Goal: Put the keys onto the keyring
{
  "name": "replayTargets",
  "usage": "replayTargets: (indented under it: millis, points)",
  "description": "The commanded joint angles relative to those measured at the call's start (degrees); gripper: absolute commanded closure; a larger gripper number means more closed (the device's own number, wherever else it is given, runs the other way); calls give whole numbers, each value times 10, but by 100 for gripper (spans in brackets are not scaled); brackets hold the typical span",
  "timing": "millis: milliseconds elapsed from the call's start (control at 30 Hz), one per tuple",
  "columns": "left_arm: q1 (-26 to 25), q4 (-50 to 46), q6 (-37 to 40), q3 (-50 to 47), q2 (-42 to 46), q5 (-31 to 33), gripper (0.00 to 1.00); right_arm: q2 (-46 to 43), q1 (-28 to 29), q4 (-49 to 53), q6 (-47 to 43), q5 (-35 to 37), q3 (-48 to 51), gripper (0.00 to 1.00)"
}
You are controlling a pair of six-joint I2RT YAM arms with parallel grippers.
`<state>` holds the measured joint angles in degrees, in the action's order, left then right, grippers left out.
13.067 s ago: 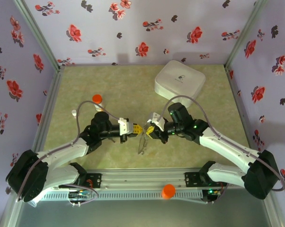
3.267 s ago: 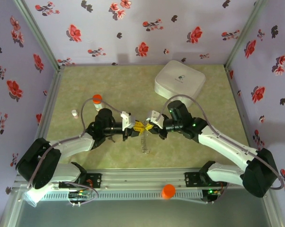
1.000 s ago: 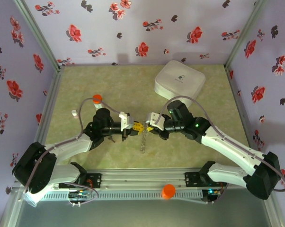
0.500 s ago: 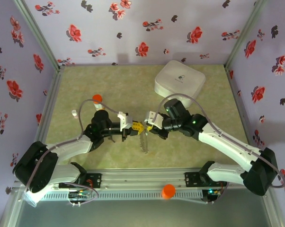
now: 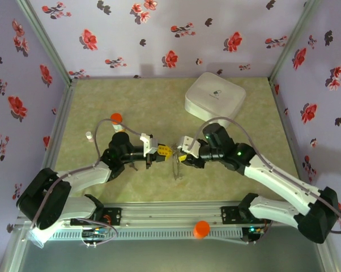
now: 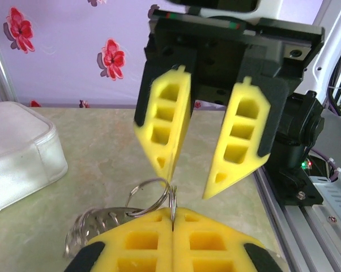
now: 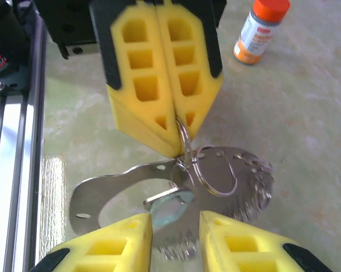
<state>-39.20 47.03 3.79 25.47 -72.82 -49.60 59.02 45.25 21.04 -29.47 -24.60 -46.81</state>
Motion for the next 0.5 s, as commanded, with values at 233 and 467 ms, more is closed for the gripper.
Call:
replayTargets:
  millis: [233,467]
  points:
    - [0,-3,32,12,1,-22,100,34,2,-77,5,-48,2,74]
    - [0,-3,32,13,1,-25,100,45,3,-96,16,-62,2,79]
